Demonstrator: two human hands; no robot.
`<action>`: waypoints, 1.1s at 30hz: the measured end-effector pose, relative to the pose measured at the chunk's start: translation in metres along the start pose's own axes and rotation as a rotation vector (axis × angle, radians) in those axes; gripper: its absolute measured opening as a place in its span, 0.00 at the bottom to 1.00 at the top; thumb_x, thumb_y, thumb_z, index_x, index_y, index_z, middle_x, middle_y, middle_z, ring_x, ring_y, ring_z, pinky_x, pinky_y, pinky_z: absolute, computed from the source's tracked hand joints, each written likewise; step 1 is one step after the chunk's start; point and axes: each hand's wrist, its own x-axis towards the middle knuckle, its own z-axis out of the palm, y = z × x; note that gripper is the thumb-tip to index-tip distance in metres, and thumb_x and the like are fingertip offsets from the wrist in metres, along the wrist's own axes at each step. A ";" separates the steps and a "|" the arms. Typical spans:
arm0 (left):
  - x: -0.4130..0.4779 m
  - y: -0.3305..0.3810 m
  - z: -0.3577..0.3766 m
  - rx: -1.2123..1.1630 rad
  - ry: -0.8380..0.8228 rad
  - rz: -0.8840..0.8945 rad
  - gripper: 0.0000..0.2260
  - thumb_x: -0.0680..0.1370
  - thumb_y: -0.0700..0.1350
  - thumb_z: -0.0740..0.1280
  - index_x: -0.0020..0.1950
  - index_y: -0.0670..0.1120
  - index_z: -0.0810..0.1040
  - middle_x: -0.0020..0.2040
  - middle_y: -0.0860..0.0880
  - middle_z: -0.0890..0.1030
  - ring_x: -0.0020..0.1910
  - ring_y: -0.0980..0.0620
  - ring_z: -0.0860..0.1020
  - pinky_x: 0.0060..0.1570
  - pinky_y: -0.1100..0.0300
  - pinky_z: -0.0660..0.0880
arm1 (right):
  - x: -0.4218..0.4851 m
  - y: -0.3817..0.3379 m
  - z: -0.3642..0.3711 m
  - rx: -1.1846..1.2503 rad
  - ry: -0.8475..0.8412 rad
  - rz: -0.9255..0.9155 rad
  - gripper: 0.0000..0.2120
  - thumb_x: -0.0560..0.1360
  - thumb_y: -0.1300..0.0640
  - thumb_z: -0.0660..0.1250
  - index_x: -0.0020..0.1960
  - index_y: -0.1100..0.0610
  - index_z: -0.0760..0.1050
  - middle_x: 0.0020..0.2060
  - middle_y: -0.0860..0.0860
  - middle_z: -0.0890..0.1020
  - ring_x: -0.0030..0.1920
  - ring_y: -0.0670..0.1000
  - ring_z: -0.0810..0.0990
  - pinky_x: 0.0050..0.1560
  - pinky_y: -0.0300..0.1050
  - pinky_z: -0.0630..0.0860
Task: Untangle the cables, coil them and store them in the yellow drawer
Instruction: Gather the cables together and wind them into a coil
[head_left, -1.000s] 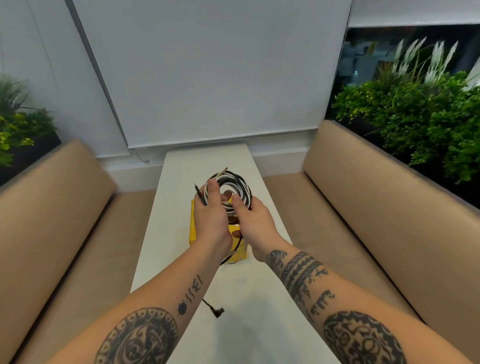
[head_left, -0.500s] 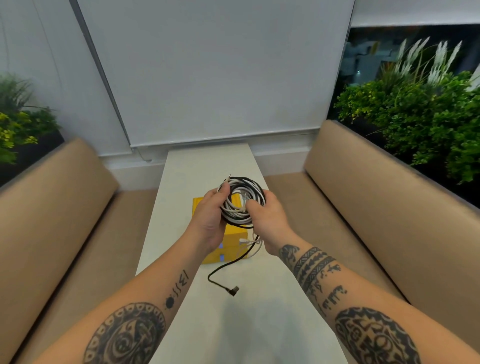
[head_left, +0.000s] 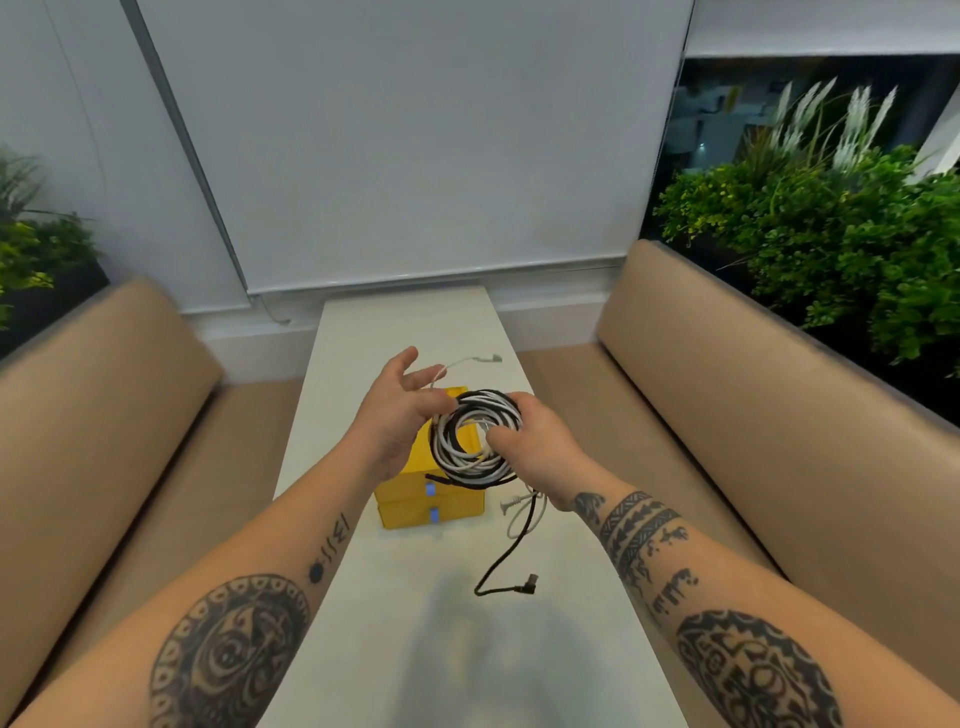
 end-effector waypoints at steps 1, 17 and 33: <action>0.002 0.001 0.000 -0.035 0.046 -0.006 0.34 0.77 0.34 0.70 0.79 0.46 0.59 0.64 0.45 0.77 0.52 0.50 0.80 0.56 0.54 0.78 | 0.000 0.002 -0.001 -0.010 -0.001 0.004 0.17 0.75 0.56 0.65 0.64 0.51 0.73 0.48 0.49 0.82 0.44 0.48 0.80 0.42 0.43 0.75; 0.005 -0.011 0.003 -0.016 -0.033 -0.130 0.10 0.83 0.40 0.64 0.62 0.40 0.80 0.52 0.42 0.84 0.42 0.49 0.80 0.44 0.57 0.79 | 0.012 0.001 -0.008 0.092 0.119 -0.030 0.14 0.77 0.57 0.66 0.60 0.45 0.71 0.50 0.42 0.81 0.51 0.46 0.81 0.51 0.45 0.78; -0.021 -0.012 0.011 0.730 -0.174 0.314 0.10 0.79 0.44 0.71 0.58 0.54 0.85 0.46 0.54 0.84 0.48 0.57 0.81 0.48 0.68 0.74 | 0.019 0.013 0.002 0.072 0.130 0.125 0.12 0.77 0.57 0.64 0.60 0.51 0.73 0.46 0.49 0.81 0.42 0.49 0.80 0.39 0.43 0.75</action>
